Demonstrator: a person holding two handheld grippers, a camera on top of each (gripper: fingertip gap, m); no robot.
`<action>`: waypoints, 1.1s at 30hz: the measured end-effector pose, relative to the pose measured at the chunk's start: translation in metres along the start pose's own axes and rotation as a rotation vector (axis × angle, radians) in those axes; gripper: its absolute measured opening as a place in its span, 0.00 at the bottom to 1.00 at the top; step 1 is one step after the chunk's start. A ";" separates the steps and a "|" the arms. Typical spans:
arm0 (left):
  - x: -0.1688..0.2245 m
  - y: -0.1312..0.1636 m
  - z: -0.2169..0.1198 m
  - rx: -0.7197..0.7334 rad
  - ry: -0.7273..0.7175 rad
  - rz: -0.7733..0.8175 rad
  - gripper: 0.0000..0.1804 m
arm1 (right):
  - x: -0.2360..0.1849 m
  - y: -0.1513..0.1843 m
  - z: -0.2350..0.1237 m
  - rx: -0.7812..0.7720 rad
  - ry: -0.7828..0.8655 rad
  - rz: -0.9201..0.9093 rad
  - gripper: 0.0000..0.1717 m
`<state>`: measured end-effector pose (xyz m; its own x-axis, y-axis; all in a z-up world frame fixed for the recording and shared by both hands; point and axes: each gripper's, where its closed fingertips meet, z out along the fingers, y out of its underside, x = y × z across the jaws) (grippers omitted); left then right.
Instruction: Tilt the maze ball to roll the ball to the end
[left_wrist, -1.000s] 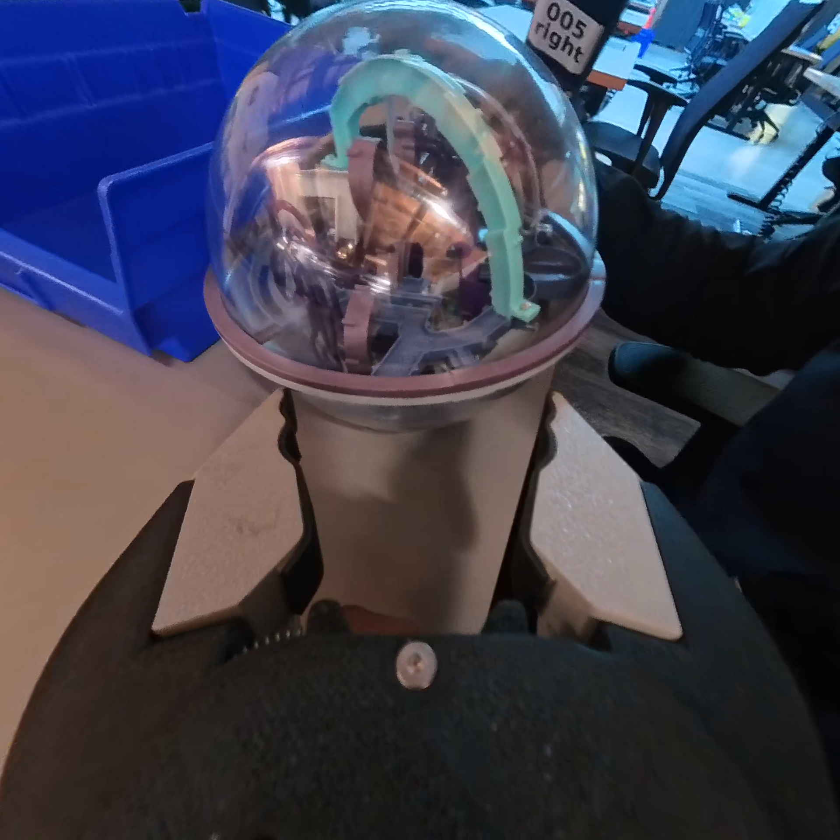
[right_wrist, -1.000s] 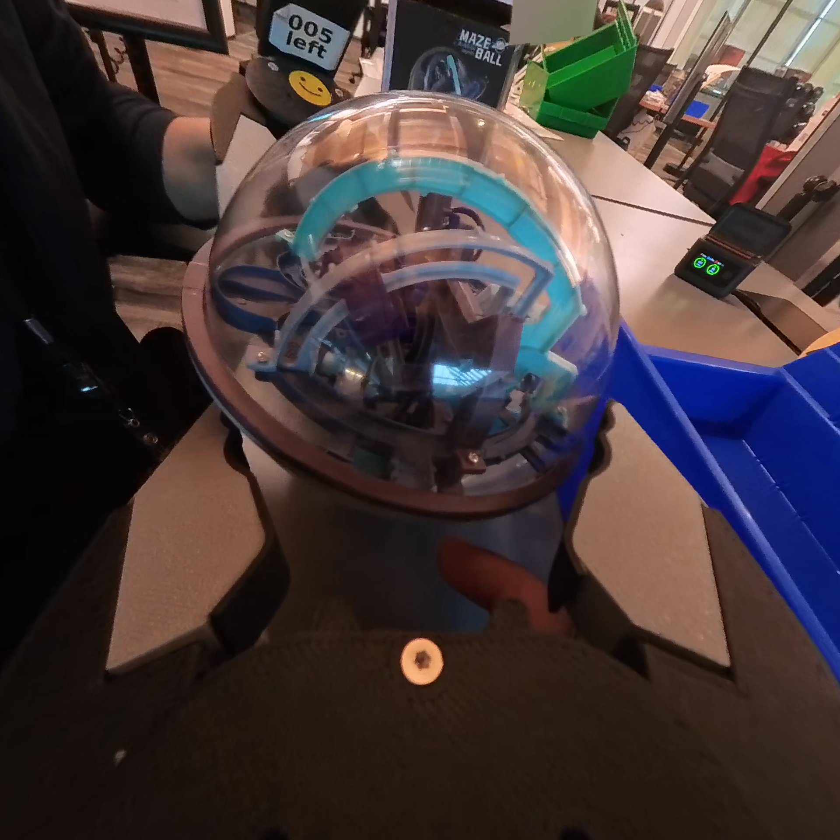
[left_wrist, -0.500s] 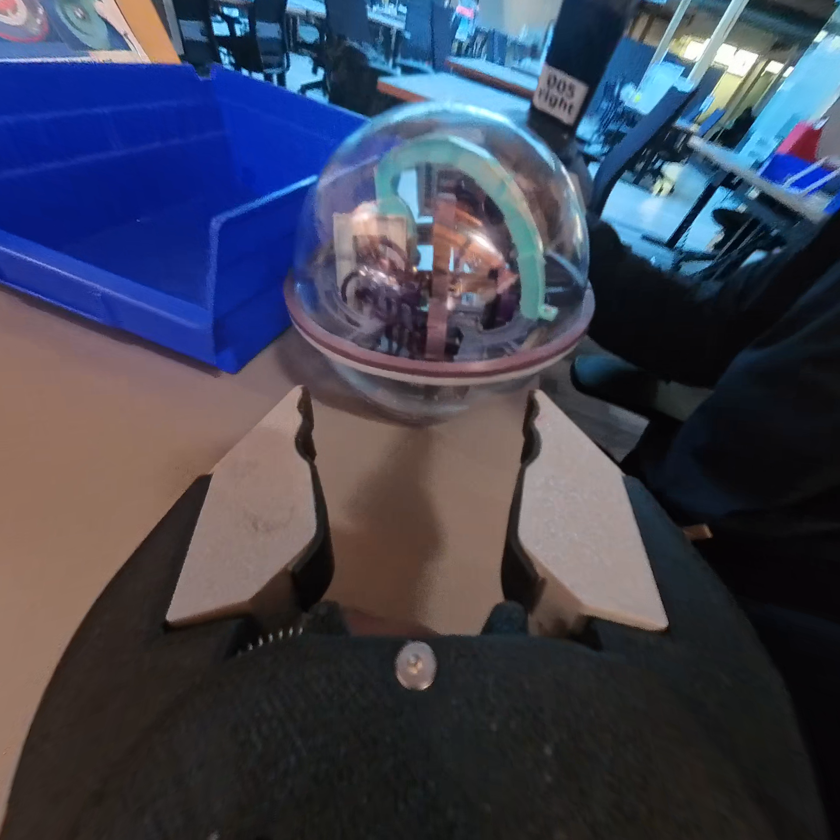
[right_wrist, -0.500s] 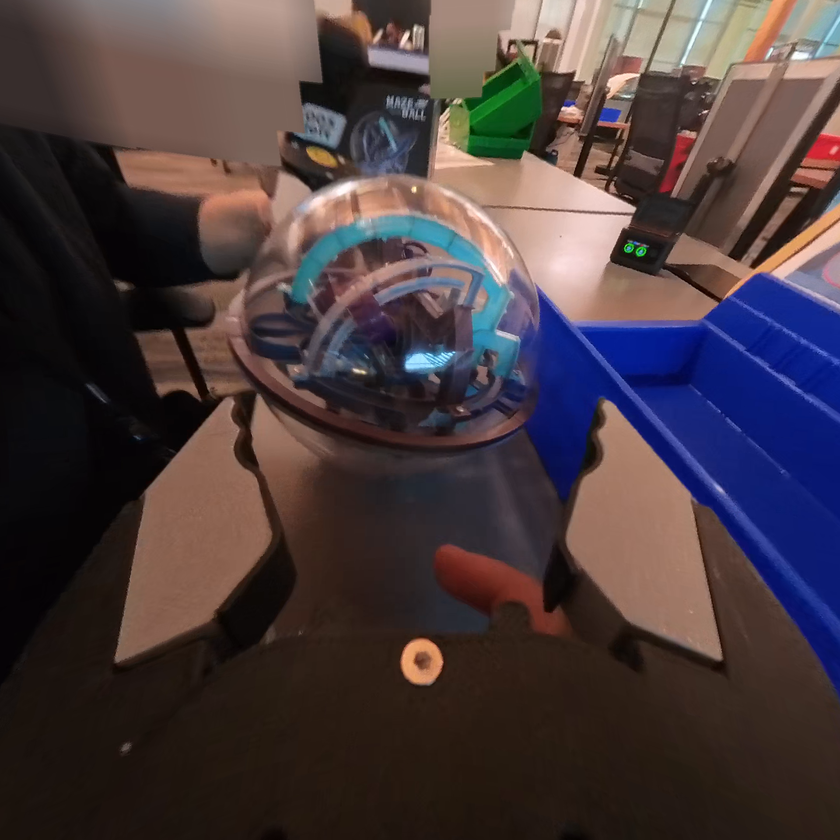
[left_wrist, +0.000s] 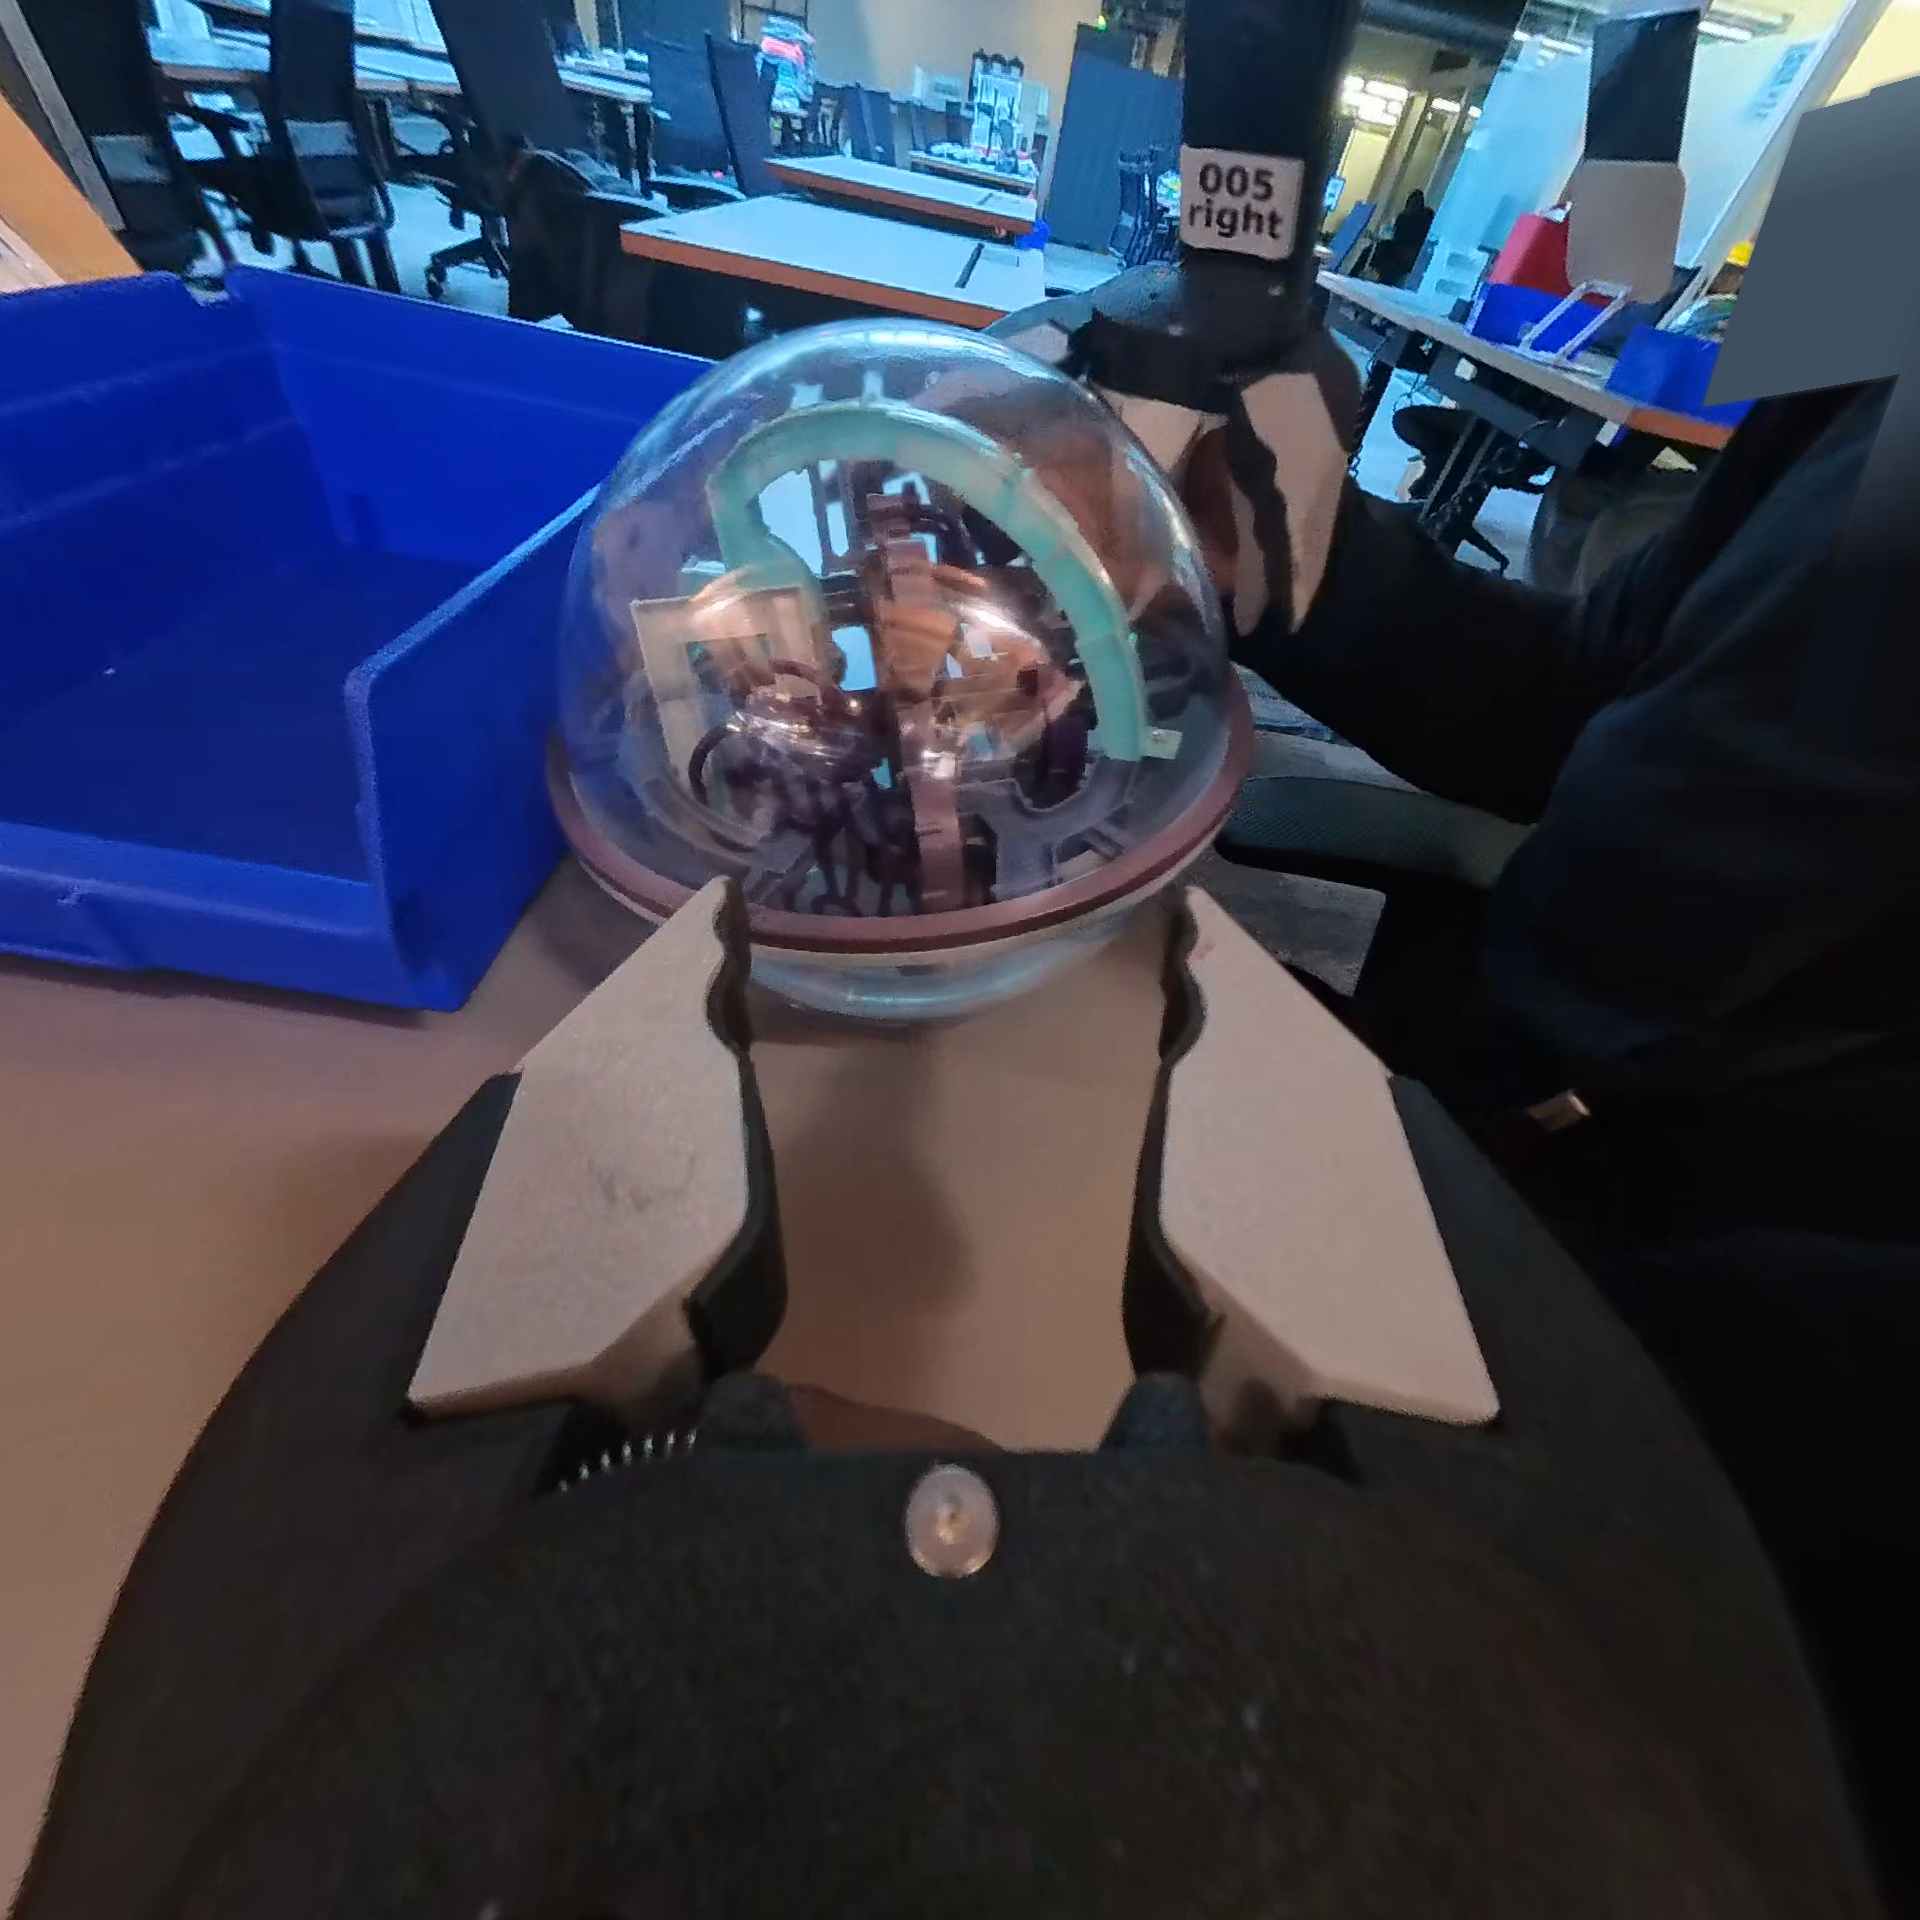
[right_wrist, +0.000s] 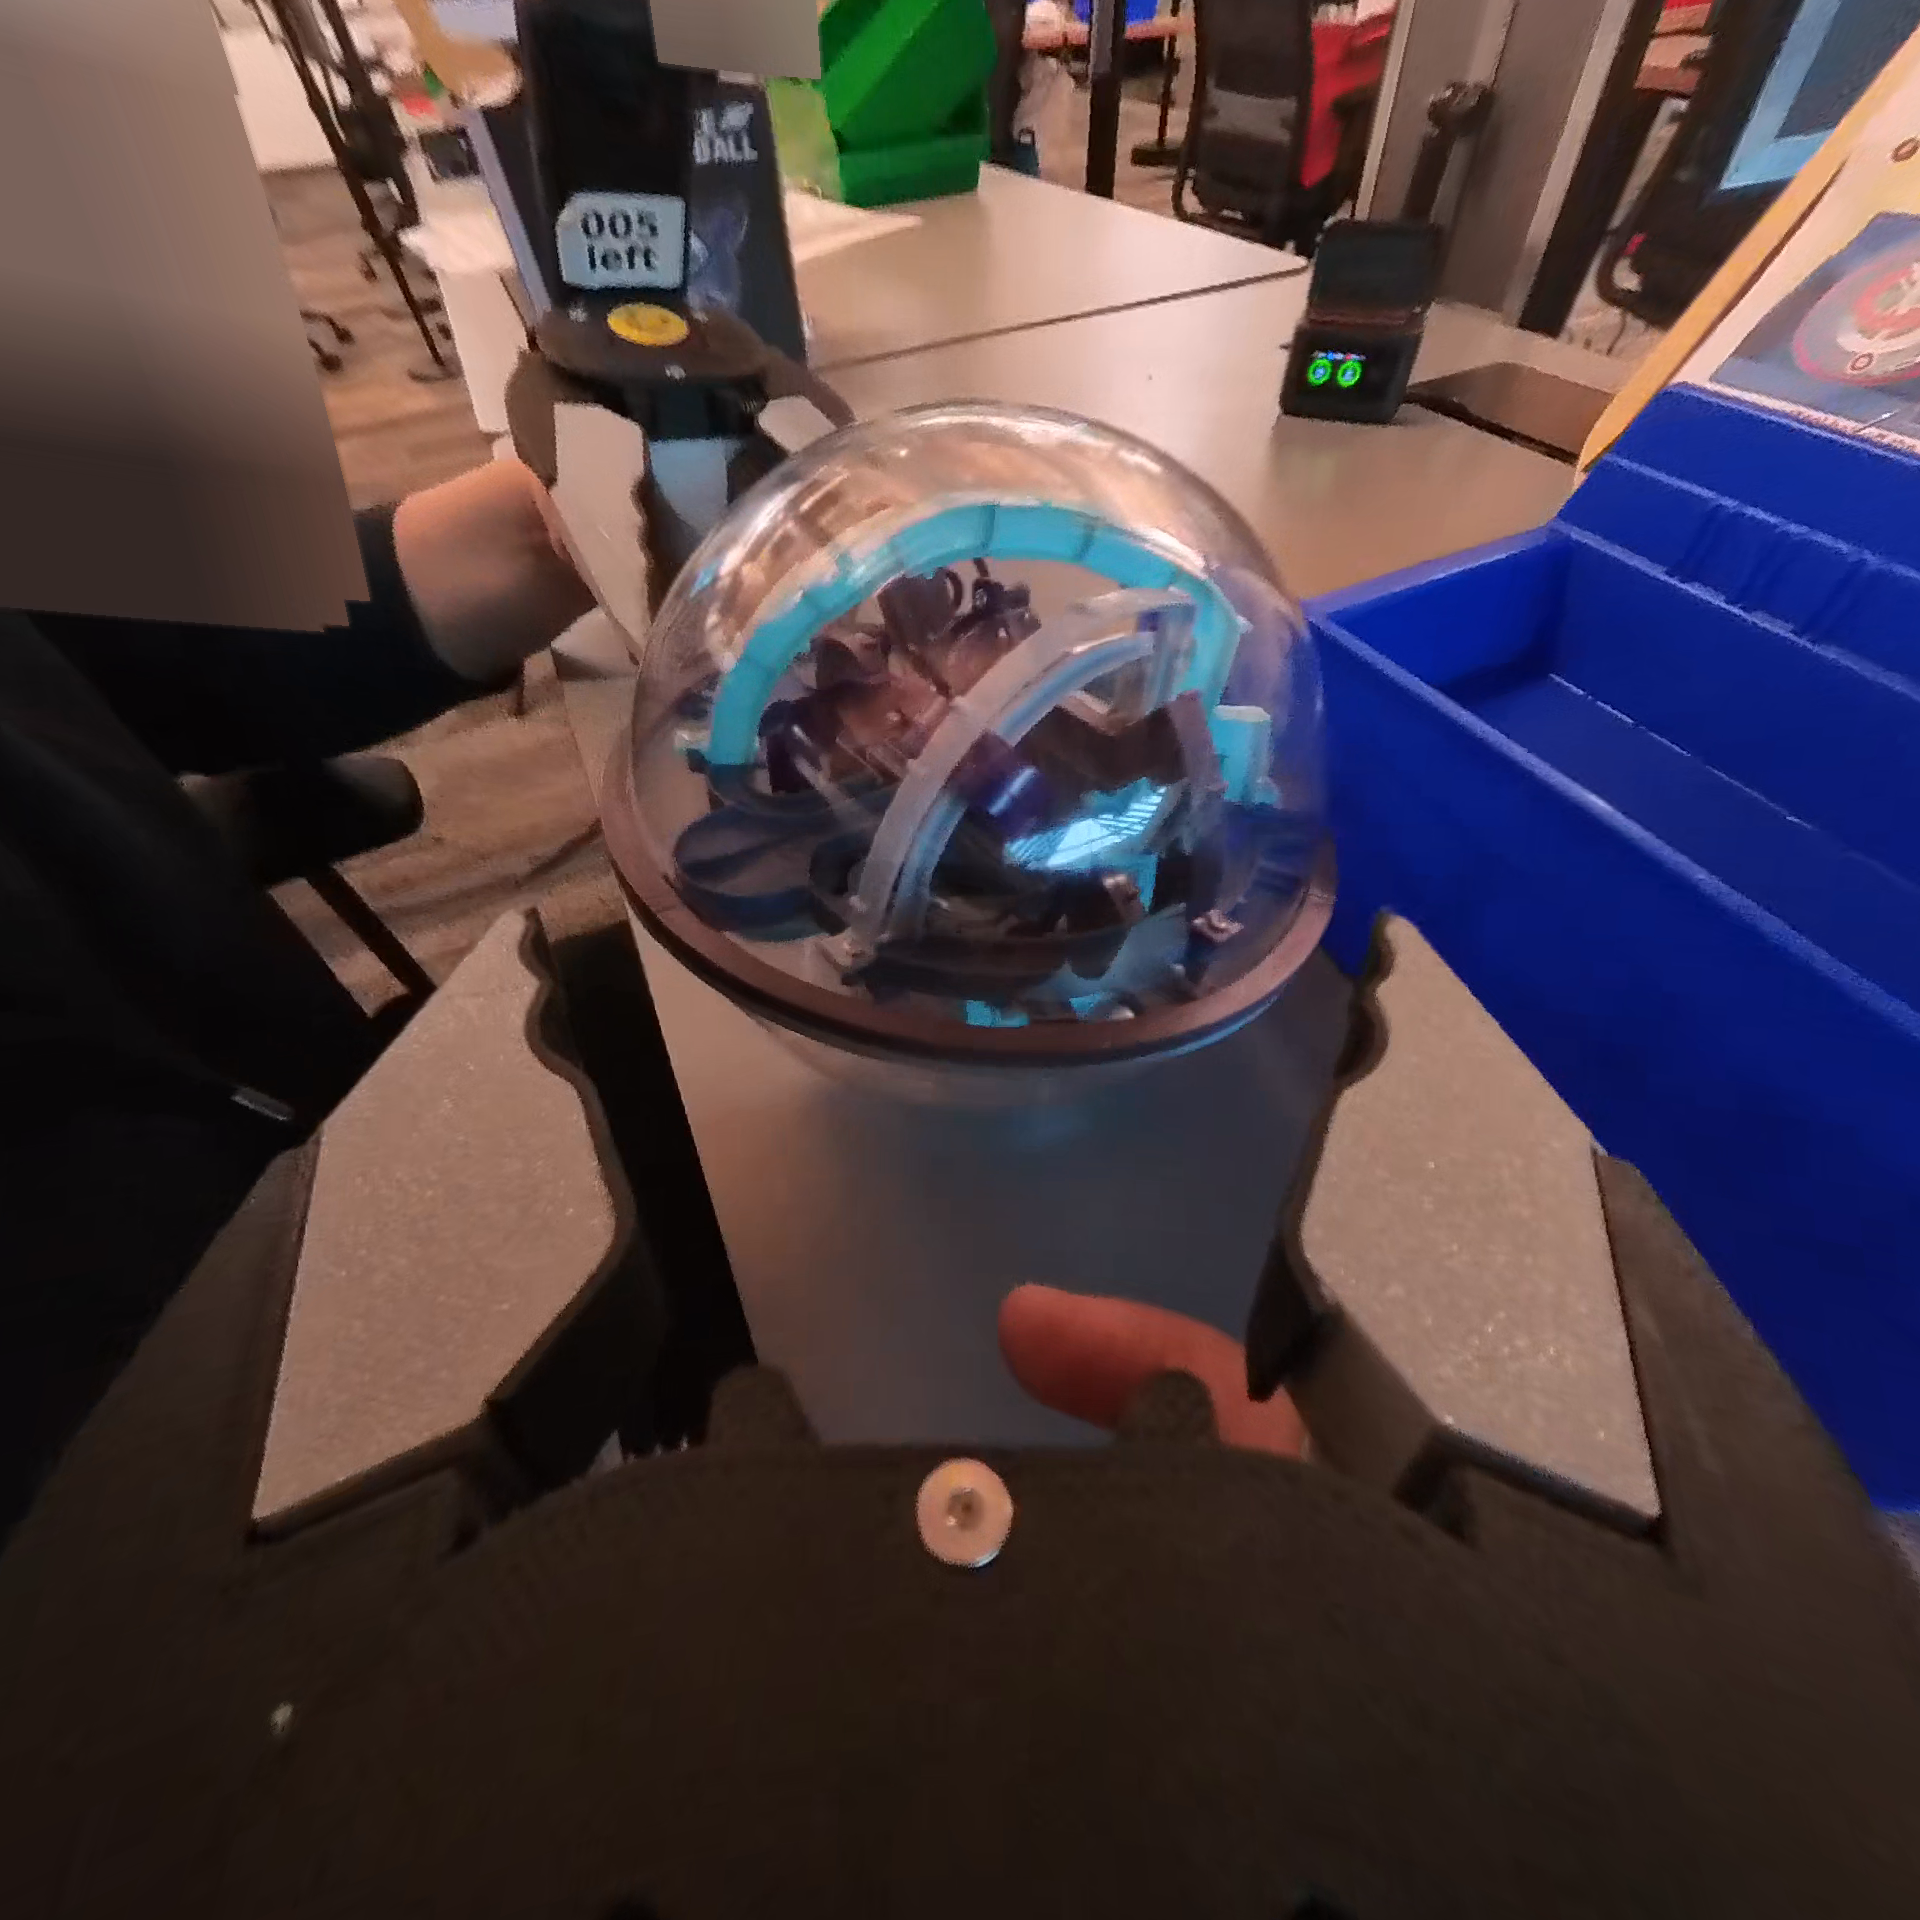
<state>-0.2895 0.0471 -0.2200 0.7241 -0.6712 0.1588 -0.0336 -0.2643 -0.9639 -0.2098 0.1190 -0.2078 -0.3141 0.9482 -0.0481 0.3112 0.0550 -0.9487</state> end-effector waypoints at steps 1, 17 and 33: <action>0.002 0.000 0.000 0.007 -0.001 -0.006 0.43 | -0.001 0.001 0.002 -0.009 0.003 -0.013 0.84; 0.060 -0.001 0.005 0.056 0.057 -0.015 0.39 | 0.010 -0.005 -0.002 0.075 -0.001 -0.033 0.75; -0.021 0.015 -0.007 -0.082 -0.022 -0.151 0.54 | 0.001 0.000 0.004 0.039 0.082 0.295 0.91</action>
<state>-0.3097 0.0527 -0.2361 0.7398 -0.6046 0.2953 0.0215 -0.4173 -0.9085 -0.2138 0.1188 -0.2089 -0.1411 0.9438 -0.2990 0.3433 -0.2366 -0.9089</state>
